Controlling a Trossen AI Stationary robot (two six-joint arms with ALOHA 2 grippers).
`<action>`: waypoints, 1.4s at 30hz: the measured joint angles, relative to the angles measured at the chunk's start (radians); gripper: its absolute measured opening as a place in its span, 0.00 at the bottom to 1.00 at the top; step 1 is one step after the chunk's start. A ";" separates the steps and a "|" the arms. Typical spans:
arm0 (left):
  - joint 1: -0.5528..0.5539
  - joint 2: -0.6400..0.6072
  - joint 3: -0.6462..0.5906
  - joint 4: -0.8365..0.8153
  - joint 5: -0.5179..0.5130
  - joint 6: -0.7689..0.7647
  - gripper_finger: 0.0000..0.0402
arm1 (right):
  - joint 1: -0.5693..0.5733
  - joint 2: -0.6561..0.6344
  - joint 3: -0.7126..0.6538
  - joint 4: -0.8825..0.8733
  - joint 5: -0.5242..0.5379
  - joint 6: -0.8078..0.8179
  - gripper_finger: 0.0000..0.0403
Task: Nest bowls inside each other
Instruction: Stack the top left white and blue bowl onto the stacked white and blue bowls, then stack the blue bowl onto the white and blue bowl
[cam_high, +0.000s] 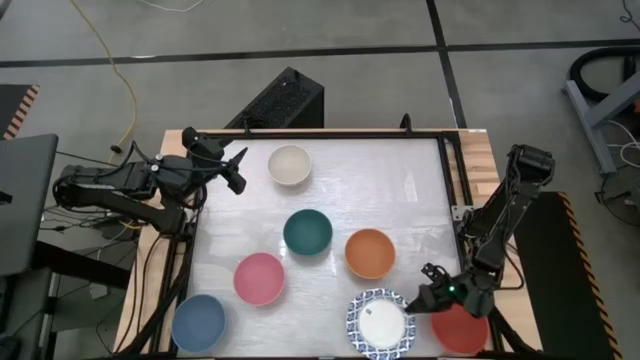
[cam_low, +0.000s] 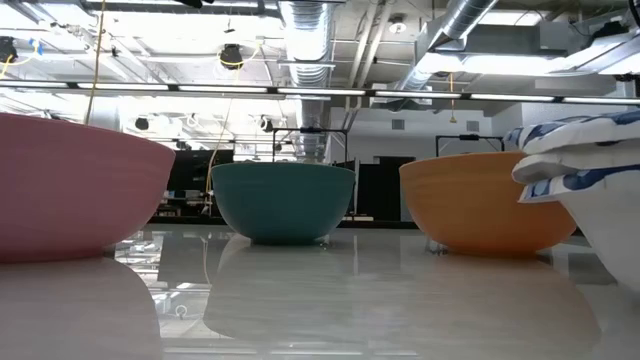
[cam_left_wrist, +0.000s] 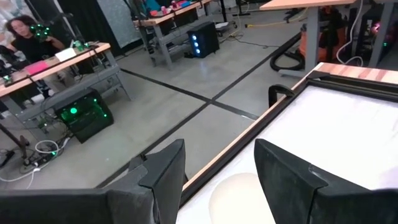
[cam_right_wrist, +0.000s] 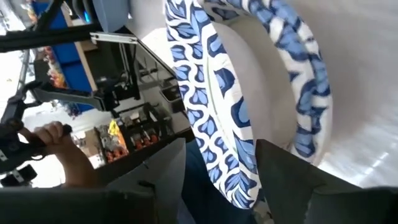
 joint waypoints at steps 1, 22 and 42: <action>0.000 0.000 0.000 0.000 0.000 0.000 0.46 | -0.007 -0.006 0.004 -0.006 0.000 -0.005 0.53; 0.000 0.000 0.000 -0.001 0.039 0.019 0.46 | -0.143 -0.243 0.009 -0.377 -0.038 0.005 0.53; 0.141 0.000 0.000 -0.247 0.806 -0.246 0.46 | -0.539 -0.539 0.009 -0.248 -0.098 -0.911 0.53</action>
